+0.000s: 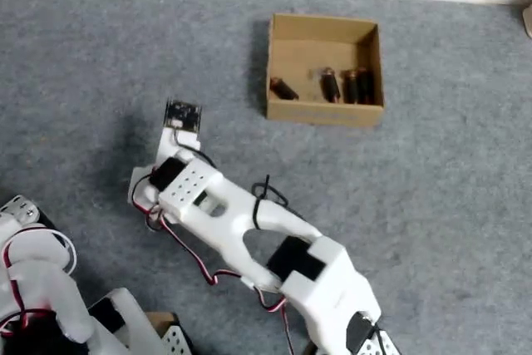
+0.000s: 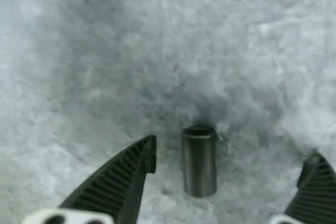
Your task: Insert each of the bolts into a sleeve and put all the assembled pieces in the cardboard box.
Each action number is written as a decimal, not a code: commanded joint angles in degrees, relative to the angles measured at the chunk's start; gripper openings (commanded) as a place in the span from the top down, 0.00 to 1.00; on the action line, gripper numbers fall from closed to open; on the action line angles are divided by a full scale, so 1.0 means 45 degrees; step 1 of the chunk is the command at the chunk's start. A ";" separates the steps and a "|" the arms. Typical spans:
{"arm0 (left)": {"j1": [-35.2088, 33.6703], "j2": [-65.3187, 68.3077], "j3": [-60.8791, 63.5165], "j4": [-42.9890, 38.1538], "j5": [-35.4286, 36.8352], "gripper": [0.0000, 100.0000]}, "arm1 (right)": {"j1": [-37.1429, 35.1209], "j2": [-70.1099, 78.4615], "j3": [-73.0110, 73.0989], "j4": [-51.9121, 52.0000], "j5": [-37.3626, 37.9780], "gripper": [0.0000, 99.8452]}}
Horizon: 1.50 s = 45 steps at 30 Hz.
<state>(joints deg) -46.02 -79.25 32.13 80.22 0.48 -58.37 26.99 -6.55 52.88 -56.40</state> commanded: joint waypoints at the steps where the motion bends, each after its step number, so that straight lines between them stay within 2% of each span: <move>1: -0.0147 0.0010 -0.0654 -0.0117 -0.0020 0.99 | -0.0596 0.0381 -0.0498 -0.0166 -0.0137 0.61; 6: -0.0147 0.0010 -0.0654 -0.0117 -0.0020 0.99 | -0.0830 0.1026 -0.0576 -0.0186 -0.0156 0.61; 8: -0.0147 0.0010 -0.0654 -0.0117 -0.0020 0.99 | -0.0830 0.1221 -0.0596 -0.0186 -0.0156 0.66; 10: -0.0147 0.0010 -0.0654 -0.0117 -0.0020 0.99 | -0.0830 0.1338 -0.0596 -0.0186 -0.0176 0.75; 14: -0.0147 0.0010 -0.0654 -0.0117 -0.0020 0.99 | -0.0811 0.1573 -0.0596 -0.0225 -0.0176 1.00; 16: -0.0147 0.0010 -0.0654 -0.0117 -0.0020 0.99 | -0.0811 0.1748 -0.0596 -0.0225 -0.0176 0.97; 19: -0.0147 0.0010 -0.0635 -0.0098 -0.0020 0.99 | -0.0811 0.2022 -0.0596 -0.0205 -0.0176 1.00; 31: -0.0147 0.0010 -0.0537 -0.0039 -0.0020 0.99 | -0.0733 0.1123 -0.0498 -0.0147 -0.0156 0.99; 36: -0.0147 0.0010 -0.0537 -0.0039 -0.0020 0.99 | -0.0518 0.0244 -0.0596 0.1143 -0.0156 0.99; 45: -0.0127 0.0010 -0.0498 -0.0020 -0.0020 0.99 | 0.0440 -0.1397 -0.0518 0.1788 -0.0059 0.99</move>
<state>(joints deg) -45.93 -79.25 32.13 80.22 0.48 -58.11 27.52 -8.04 59.56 -56.57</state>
